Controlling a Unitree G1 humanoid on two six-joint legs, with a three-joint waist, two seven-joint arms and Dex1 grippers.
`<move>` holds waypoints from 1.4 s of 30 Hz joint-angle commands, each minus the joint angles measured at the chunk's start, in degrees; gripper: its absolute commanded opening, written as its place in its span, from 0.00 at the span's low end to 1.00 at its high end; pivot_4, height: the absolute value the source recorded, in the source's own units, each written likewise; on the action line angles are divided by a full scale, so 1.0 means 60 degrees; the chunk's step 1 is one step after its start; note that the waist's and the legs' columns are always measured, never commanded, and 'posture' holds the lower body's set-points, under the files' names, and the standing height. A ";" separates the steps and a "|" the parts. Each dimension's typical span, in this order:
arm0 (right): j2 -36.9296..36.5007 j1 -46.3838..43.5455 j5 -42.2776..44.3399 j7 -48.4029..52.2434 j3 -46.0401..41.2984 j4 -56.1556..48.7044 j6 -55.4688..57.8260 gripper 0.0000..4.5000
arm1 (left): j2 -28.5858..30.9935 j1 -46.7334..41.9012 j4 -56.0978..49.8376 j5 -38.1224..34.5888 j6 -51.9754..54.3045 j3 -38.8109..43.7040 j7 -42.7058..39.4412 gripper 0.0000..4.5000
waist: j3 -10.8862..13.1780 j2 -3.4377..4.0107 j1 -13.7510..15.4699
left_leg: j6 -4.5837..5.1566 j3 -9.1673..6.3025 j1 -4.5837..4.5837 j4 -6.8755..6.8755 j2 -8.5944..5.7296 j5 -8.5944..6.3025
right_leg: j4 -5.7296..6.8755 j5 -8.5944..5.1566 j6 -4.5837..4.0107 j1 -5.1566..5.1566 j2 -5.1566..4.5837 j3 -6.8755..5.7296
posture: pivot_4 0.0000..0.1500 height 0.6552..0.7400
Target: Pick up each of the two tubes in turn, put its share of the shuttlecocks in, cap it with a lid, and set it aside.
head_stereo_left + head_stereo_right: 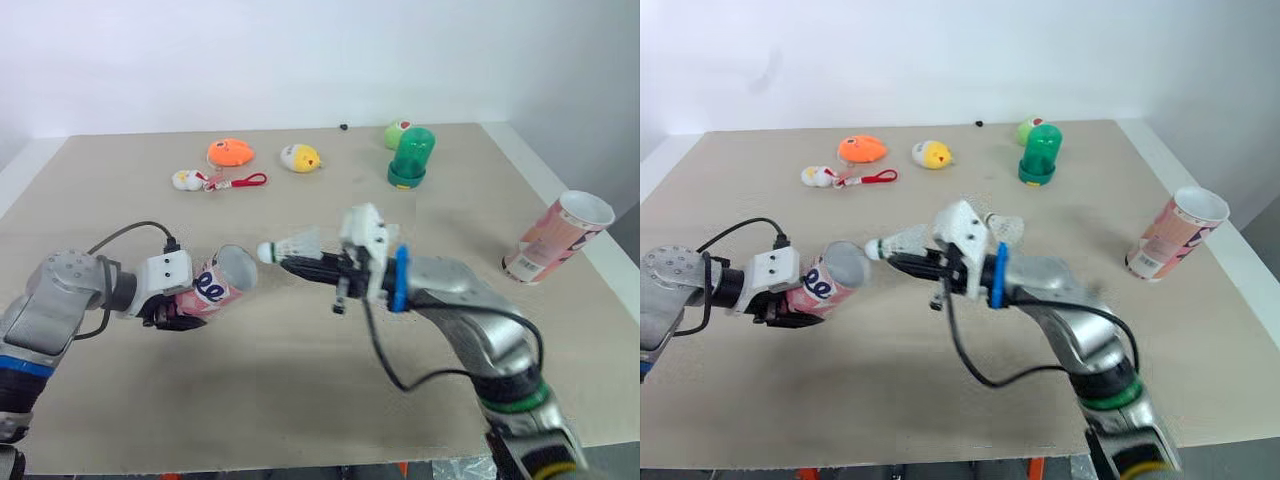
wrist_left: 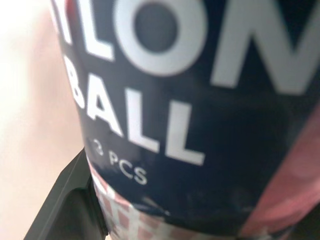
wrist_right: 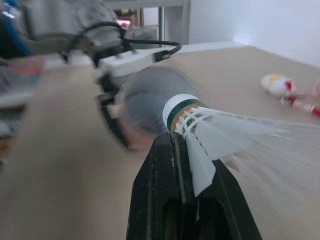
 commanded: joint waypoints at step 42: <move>0.1748 0.1676 -0.3173 -0.5316 -0.2425 0.3384 -0.2302 0.99 | -0.0063 0.0513 -0.0286 -0.0121 0.0126 -0.0120 0.0192 0.67 | -0.0024 -0.0030 -0.0046 | 0.0002 0.0003 -0.0036 0.0001 -0.0080 0.0000 | 0.0023 -0.0022 0.0056 0.0016 -0.0061 0.0029 | 1.00 1.00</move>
